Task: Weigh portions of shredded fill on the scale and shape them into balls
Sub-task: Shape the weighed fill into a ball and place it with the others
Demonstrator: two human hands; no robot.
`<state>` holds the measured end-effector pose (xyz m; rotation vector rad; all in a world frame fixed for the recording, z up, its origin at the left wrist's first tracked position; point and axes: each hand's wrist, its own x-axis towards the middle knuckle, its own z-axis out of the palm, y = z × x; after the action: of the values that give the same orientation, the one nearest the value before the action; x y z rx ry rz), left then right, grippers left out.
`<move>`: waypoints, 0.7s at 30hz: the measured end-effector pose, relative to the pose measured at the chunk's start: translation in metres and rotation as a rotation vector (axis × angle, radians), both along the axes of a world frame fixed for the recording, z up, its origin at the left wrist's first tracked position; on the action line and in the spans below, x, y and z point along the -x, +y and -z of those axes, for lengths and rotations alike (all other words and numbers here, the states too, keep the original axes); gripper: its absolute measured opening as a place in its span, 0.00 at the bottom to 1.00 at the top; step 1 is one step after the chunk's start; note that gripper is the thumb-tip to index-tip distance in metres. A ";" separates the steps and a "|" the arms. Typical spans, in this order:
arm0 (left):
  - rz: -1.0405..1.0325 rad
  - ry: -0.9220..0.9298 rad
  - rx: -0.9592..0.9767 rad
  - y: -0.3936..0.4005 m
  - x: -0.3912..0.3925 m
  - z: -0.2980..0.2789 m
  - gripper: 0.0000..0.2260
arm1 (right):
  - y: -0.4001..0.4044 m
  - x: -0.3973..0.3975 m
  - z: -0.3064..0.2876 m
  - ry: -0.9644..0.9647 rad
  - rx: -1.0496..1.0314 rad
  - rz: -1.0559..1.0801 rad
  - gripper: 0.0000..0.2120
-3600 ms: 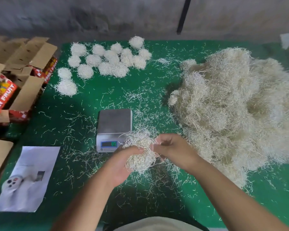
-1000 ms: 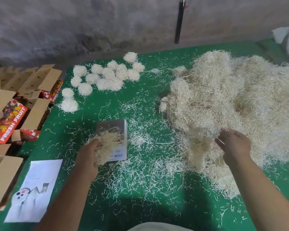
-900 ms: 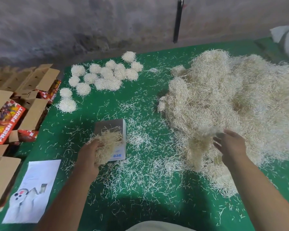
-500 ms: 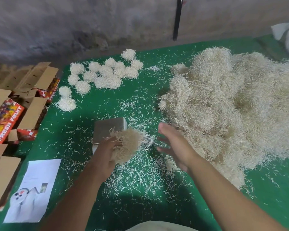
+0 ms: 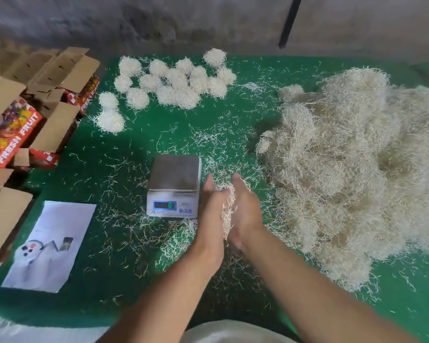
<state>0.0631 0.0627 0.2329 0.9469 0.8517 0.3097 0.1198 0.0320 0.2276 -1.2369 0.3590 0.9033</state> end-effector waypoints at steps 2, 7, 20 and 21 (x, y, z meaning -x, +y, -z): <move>-0.069 0.028 0.104 0.013 0.011 0.009 0.25 | 0.008 -0.005 -0.002 -0.014 0.017 -0.027 0.39; 0.002 0.065 0.741 0.063 0.030 0.041 0.30 | 0.035 -0.009 -0.008 0.013 -0.062 -0.147 0.14; -0.289 0.050 0.563 0.125 0.007 0.023 0.25 | 0.108 0.007 0.032 -0.759 0.329 -0.476 0.19; -0.269 0.062 0.508 0.129 0.005 0.021 0.23 | 0.113 0.006 0.033 -0.780 0.340 -0.474 0.19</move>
<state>0.0578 0.1915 0.2122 0.3706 1.0538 0.2764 0.1141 0.1447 0.1949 -1.9246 -0.4406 0.6897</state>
